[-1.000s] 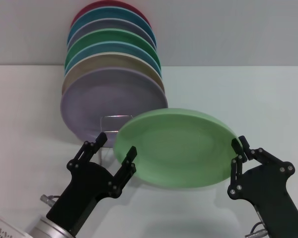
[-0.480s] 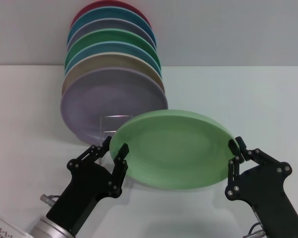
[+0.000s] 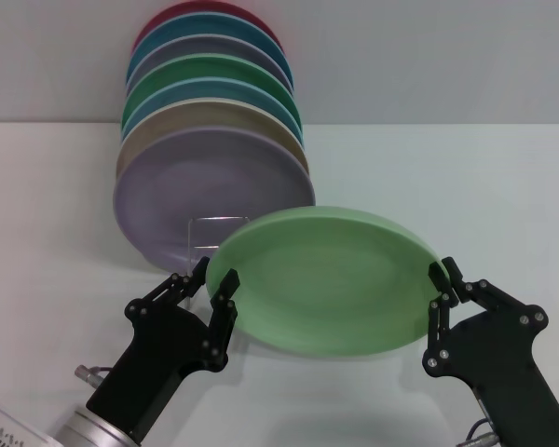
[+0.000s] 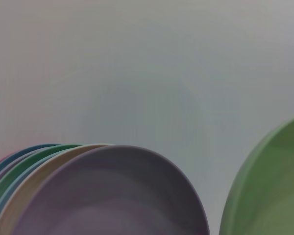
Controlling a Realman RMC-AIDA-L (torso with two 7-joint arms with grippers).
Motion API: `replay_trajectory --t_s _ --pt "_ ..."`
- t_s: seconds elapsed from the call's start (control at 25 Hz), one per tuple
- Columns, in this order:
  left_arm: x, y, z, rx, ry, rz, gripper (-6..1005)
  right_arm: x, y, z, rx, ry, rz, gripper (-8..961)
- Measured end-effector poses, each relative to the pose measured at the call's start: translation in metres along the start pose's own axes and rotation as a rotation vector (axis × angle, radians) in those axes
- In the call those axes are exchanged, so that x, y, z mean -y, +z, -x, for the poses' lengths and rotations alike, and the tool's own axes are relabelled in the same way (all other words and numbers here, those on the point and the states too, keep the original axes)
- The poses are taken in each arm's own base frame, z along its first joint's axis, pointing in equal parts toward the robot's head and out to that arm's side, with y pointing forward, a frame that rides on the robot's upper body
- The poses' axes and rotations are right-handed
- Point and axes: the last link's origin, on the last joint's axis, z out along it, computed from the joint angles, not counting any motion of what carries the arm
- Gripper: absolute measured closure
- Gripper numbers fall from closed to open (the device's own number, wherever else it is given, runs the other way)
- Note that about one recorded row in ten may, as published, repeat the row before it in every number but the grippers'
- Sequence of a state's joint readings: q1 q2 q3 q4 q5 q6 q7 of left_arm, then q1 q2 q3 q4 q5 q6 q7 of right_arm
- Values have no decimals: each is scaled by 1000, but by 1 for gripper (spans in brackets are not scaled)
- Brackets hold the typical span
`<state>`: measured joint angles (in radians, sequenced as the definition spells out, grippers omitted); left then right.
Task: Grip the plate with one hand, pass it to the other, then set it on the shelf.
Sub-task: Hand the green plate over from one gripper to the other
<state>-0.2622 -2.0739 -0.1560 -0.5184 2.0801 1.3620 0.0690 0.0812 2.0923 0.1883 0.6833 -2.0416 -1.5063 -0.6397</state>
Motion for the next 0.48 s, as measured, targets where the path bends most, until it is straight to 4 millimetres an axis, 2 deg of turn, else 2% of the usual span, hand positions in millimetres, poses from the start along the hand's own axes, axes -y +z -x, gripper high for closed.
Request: replay_trajectory --t_s 0.48 --pt "1 4 -1 -4 10 14 722 5 -4 -1 -29 11 -58 932"
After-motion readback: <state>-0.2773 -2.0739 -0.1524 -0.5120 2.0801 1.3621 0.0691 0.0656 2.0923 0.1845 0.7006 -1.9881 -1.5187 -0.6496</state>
